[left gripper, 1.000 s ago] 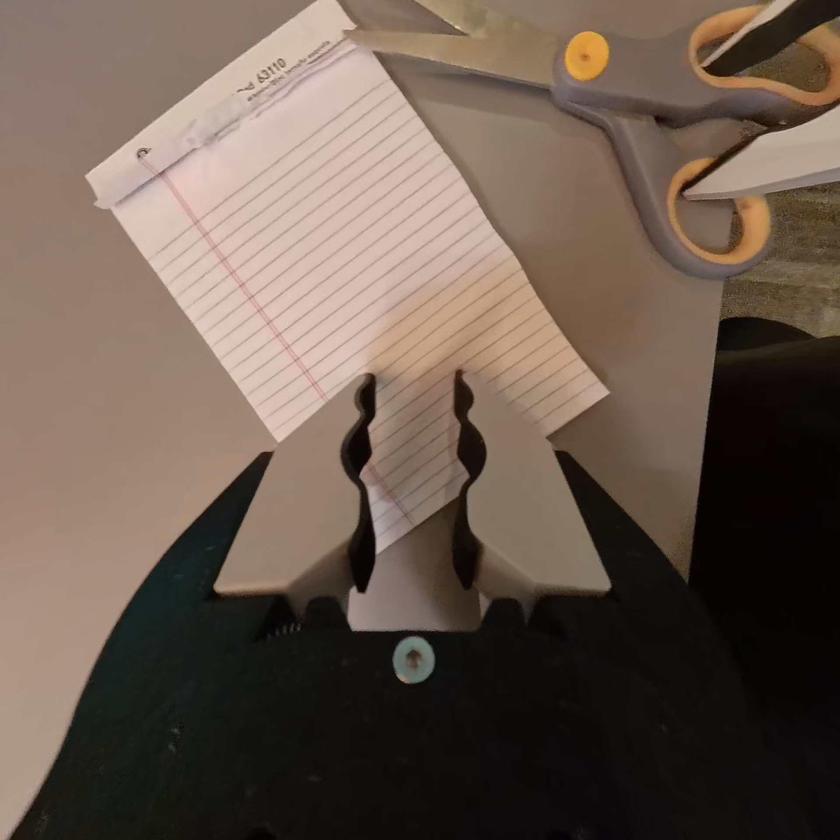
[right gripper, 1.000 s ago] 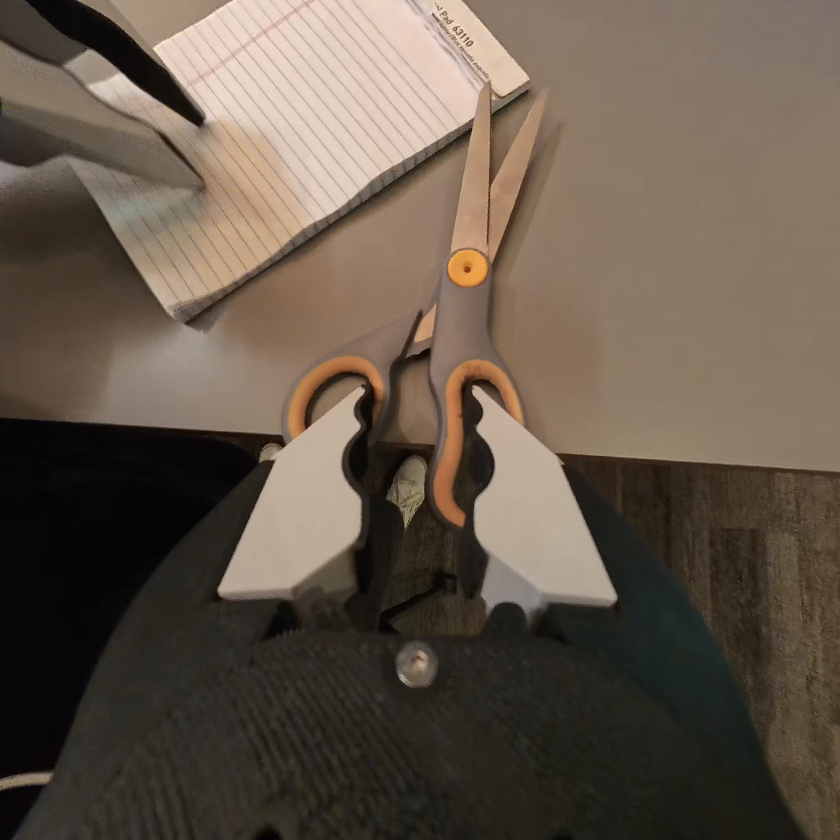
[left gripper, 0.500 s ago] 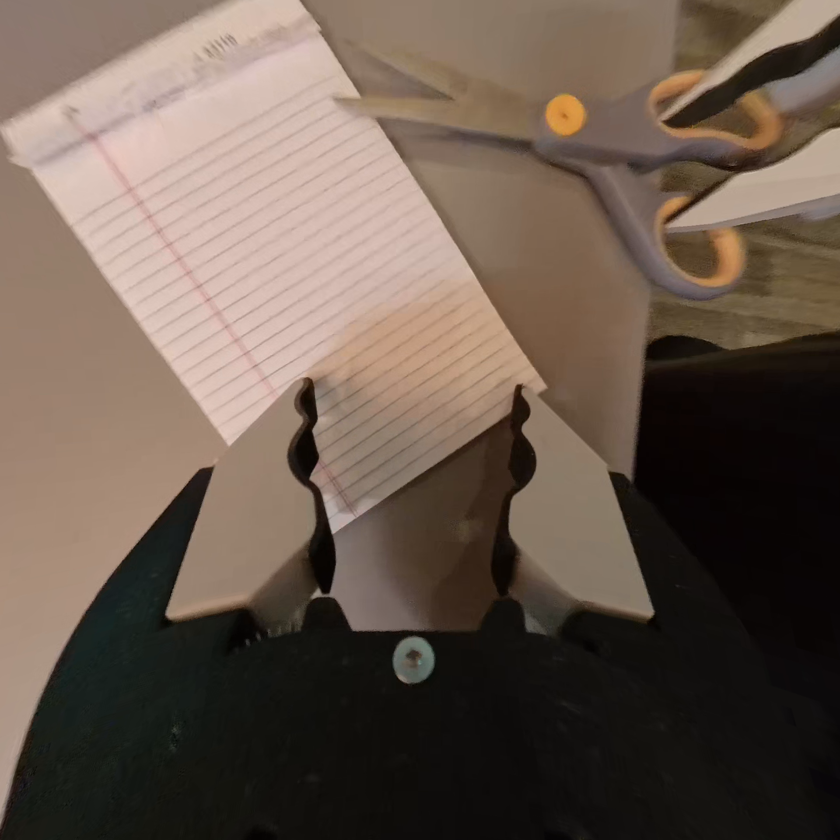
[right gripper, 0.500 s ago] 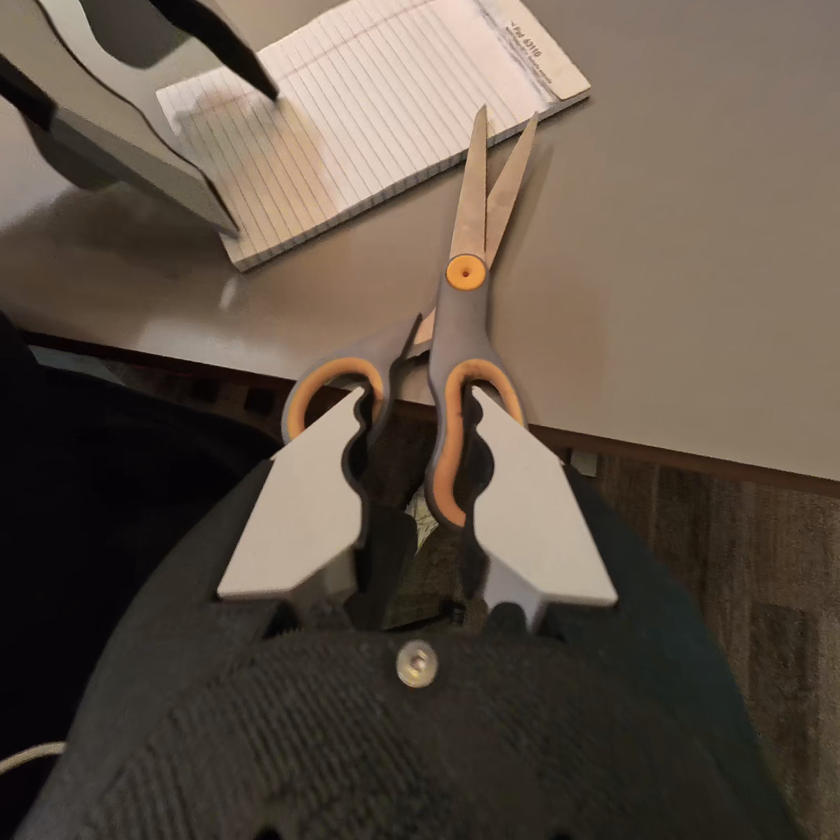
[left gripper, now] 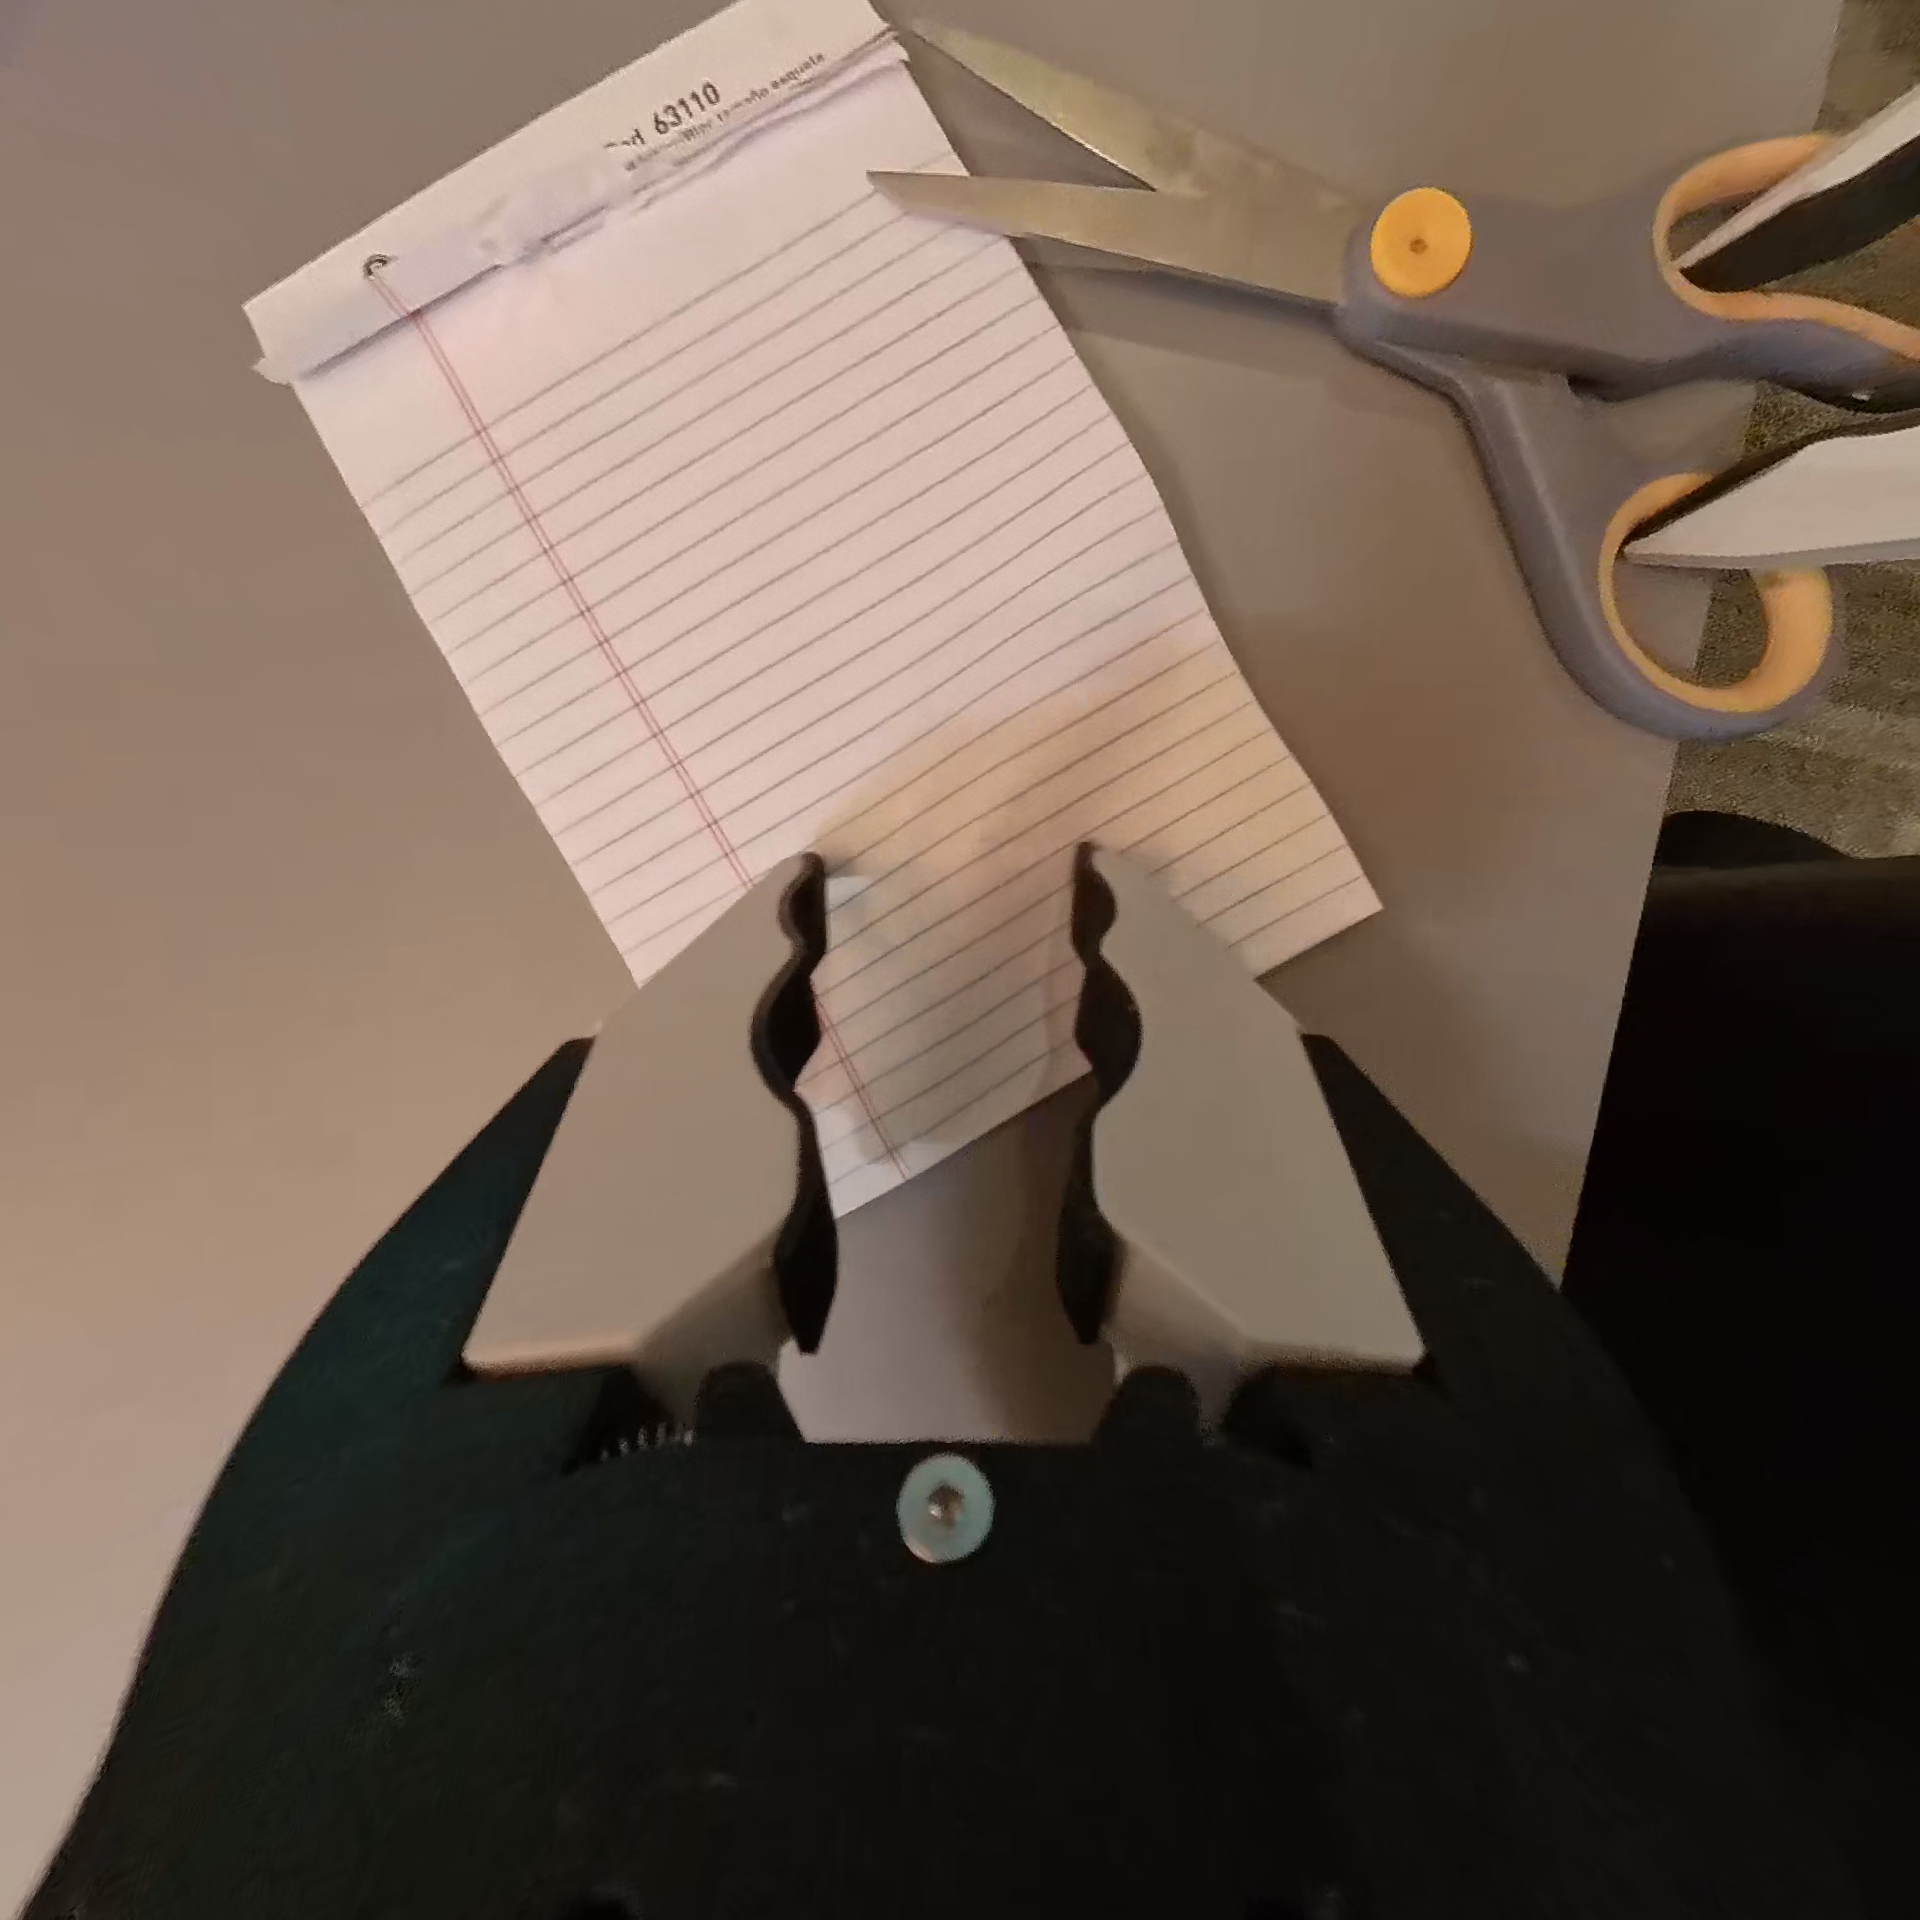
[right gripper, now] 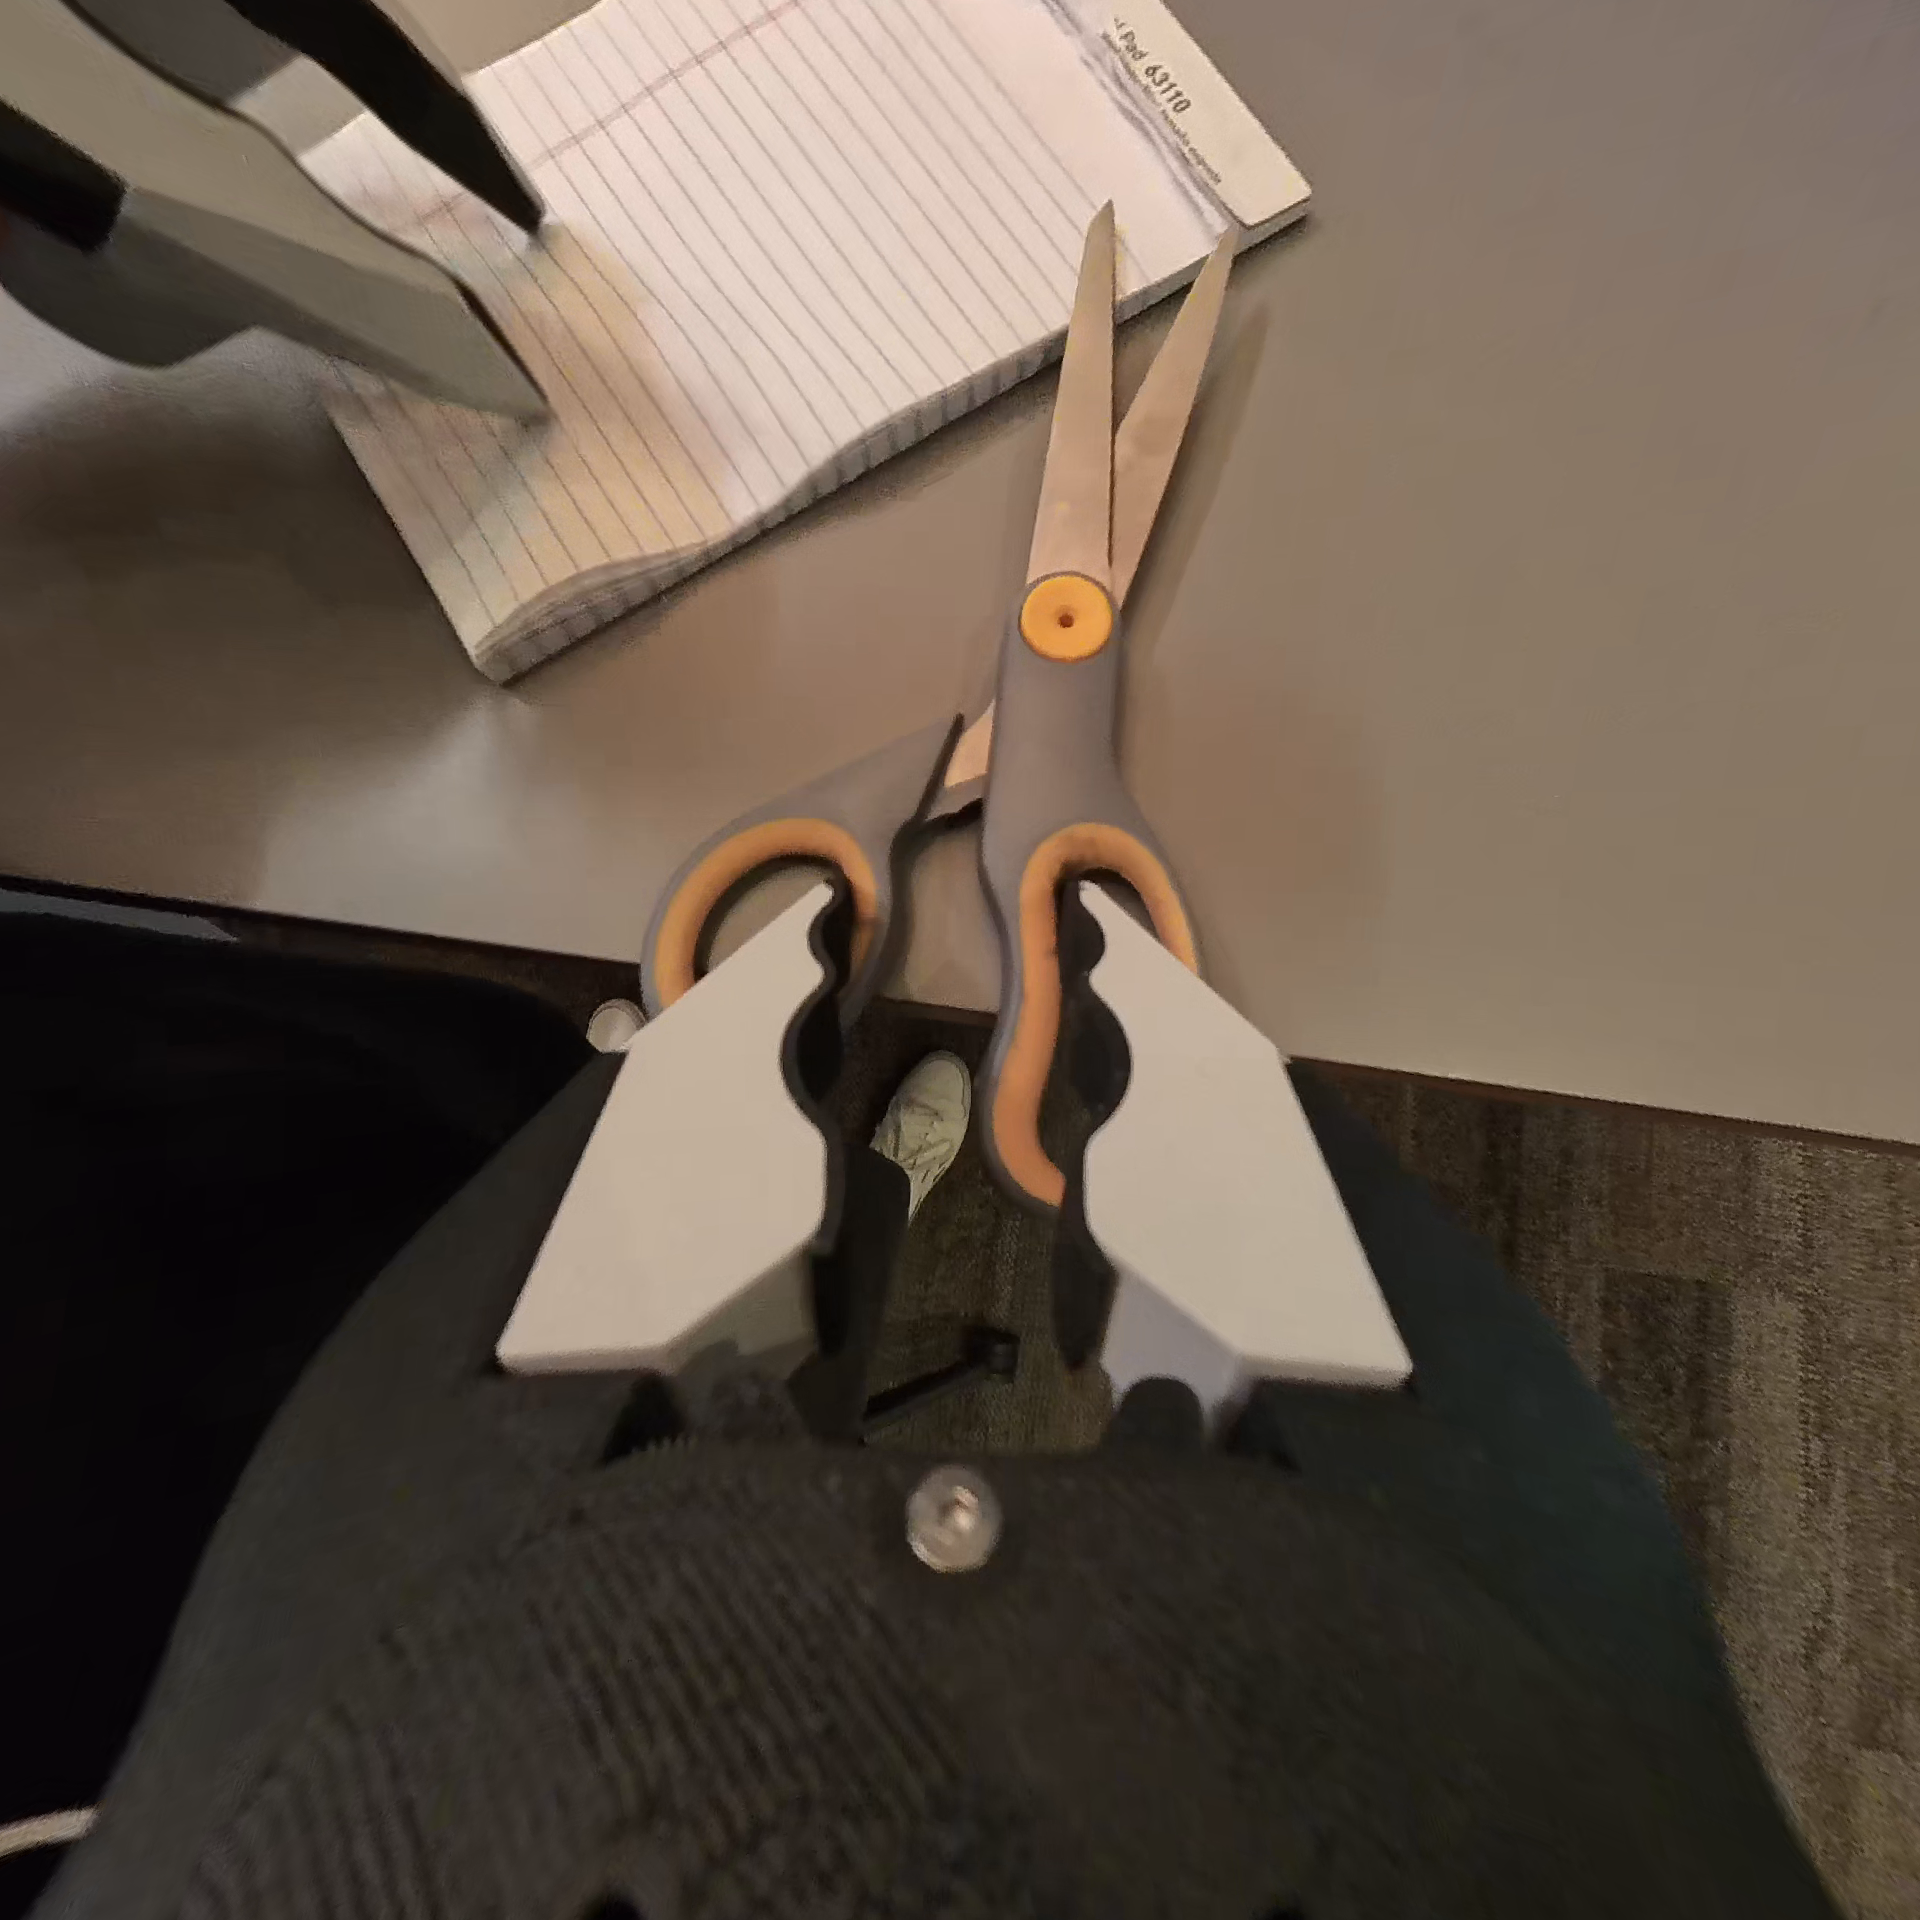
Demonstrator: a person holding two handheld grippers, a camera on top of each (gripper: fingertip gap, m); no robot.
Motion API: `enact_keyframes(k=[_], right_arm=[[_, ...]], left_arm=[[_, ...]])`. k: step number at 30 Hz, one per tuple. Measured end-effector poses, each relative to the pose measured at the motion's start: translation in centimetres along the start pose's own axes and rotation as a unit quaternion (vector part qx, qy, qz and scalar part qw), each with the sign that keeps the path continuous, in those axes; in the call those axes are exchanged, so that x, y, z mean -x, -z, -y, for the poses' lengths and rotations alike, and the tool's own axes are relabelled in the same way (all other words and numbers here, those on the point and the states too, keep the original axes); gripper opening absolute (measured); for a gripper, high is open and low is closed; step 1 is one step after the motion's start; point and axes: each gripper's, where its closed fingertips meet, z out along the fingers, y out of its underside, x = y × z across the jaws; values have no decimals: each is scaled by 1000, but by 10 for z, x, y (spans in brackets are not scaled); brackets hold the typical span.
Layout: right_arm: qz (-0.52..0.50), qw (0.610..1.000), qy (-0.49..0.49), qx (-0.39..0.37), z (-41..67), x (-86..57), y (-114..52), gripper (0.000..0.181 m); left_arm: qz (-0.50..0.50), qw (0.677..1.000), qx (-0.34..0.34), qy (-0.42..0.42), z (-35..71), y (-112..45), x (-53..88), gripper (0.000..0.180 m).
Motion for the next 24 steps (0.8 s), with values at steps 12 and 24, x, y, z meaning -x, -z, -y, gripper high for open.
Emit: enact_keyframes(k=[12,24], right_arm=[[43,999,-22,-20,3,-2,0,36],[55,998,-24,-24,2,-1,2,36]], left_arm=[[-26,998,-26,54,6,2,10,1],[-32,992,-68,106,16,22,26,1]])
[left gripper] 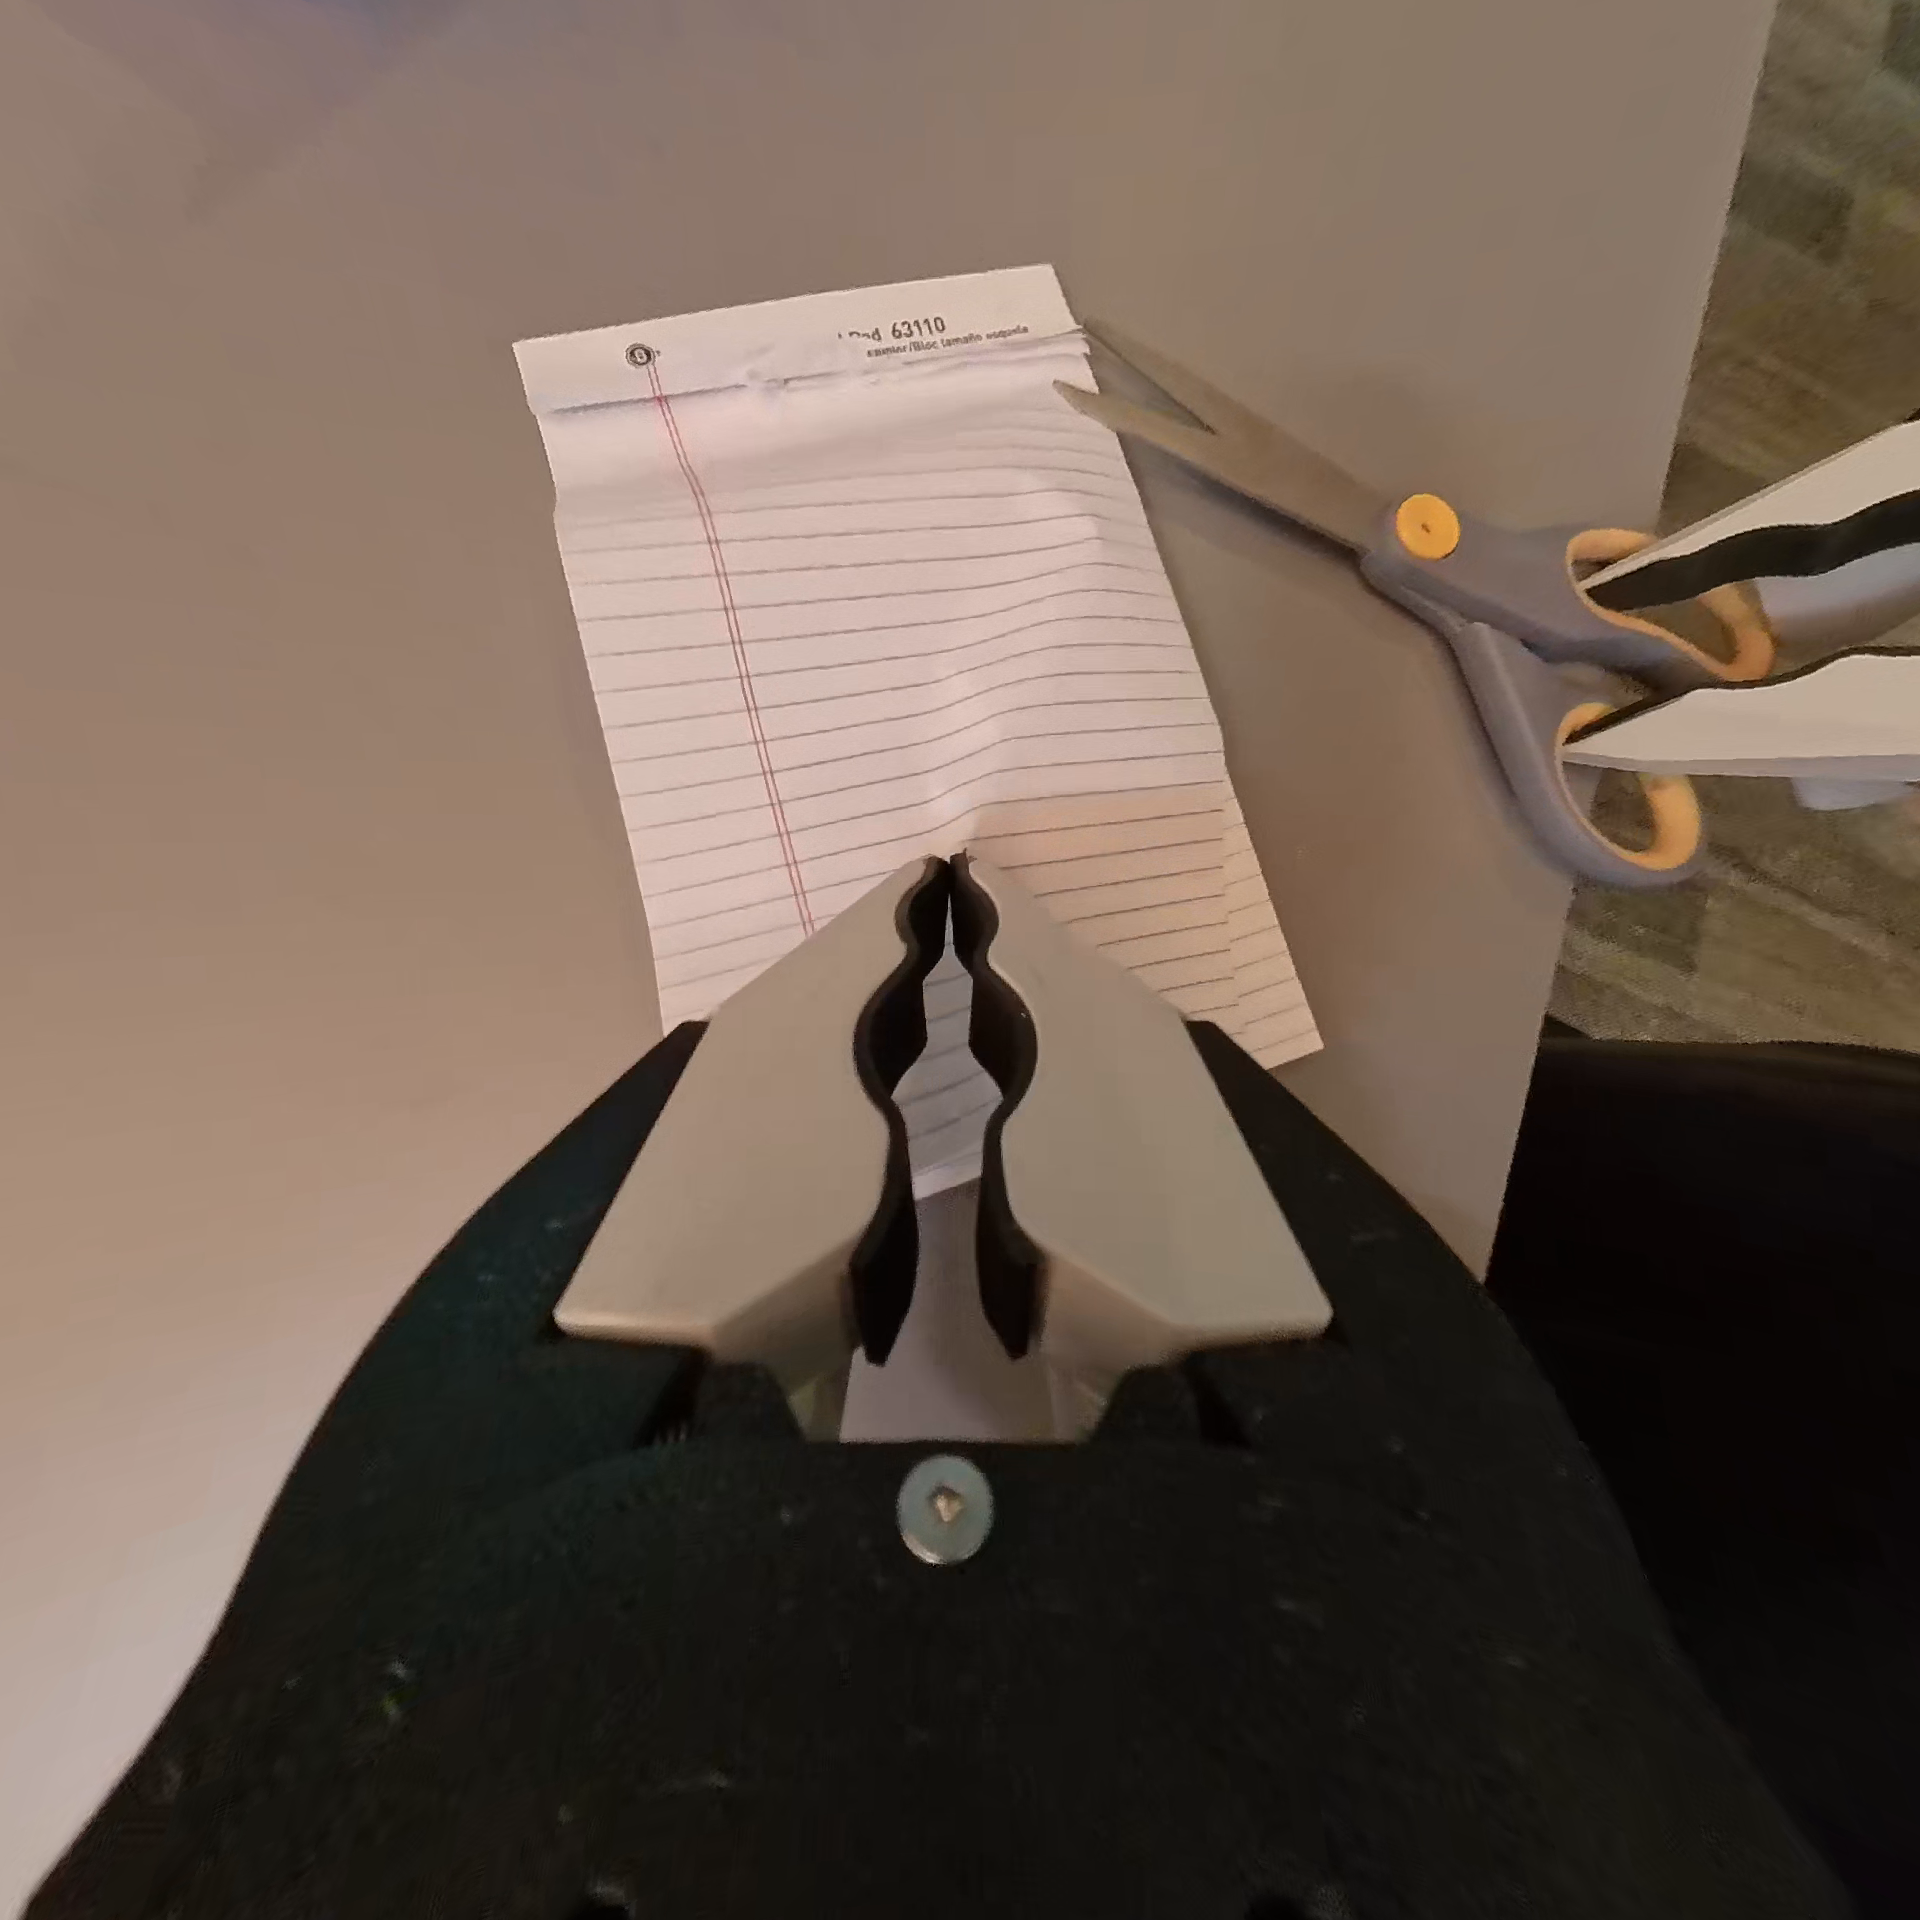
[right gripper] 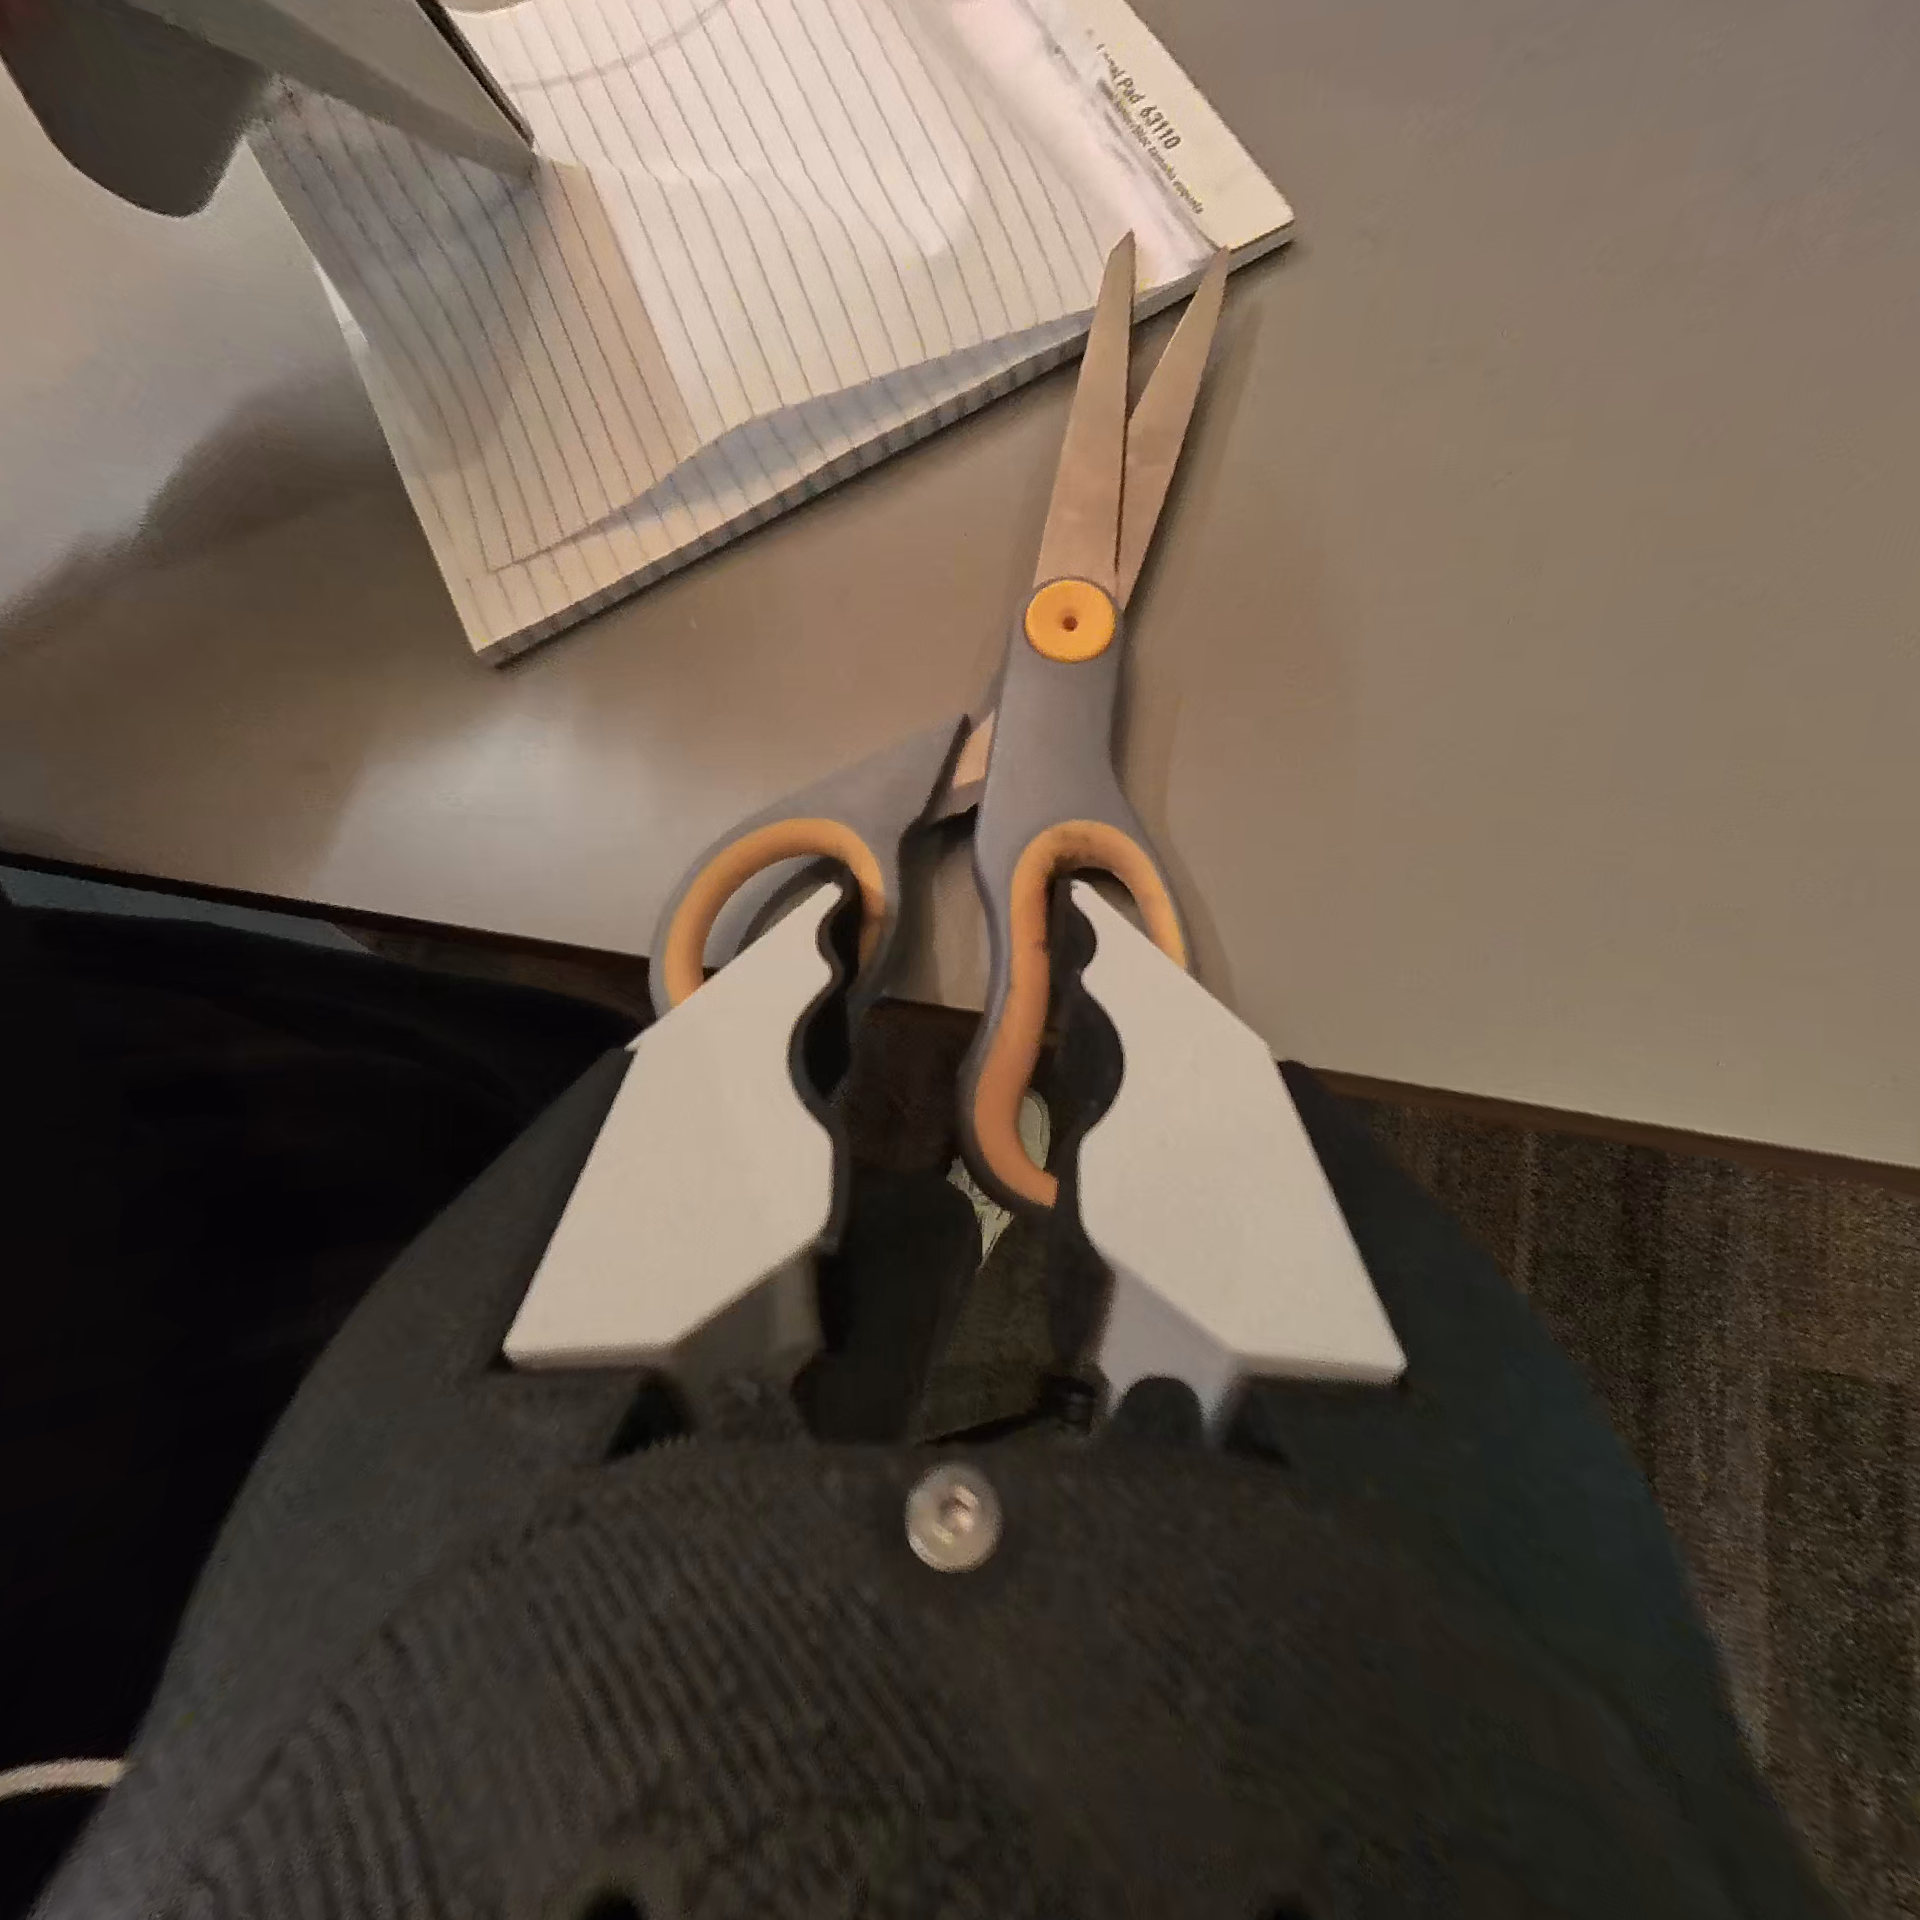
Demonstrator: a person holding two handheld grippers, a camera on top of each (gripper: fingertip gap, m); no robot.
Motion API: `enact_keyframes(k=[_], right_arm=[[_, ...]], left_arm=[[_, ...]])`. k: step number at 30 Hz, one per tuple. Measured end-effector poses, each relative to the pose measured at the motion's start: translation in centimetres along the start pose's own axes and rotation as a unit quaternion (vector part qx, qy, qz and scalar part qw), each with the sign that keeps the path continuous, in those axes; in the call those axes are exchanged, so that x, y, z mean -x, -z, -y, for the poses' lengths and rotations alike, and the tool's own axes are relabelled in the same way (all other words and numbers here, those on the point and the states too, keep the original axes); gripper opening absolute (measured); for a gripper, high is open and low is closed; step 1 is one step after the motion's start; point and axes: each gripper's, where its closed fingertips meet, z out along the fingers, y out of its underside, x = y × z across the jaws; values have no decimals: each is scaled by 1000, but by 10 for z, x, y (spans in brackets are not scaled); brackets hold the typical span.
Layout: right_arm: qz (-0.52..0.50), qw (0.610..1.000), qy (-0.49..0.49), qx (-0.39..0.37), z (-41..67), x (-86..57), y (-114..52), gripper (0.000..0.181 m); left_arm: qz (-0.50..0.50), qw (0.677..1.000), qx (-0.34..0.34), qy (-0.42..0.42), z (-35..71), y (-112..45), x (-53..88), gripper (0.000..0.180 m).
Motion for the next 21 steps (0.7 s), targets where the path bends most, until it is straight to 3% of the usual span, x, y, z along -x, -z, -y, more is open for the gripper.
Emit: enact_keyframes(k=[6,14,21], right_arm=[[25,999,-9,-19,-3,2,6,36],[28,995,93,3,-14,13,10,36],[27,993,116,9,-15,12,9,36]], left_arm=[[-17,999,-13,36,0,2,2,1],[-21,998,-19,48,5,5,8,0],[-22,997,-27,64,11,9,15,0]])
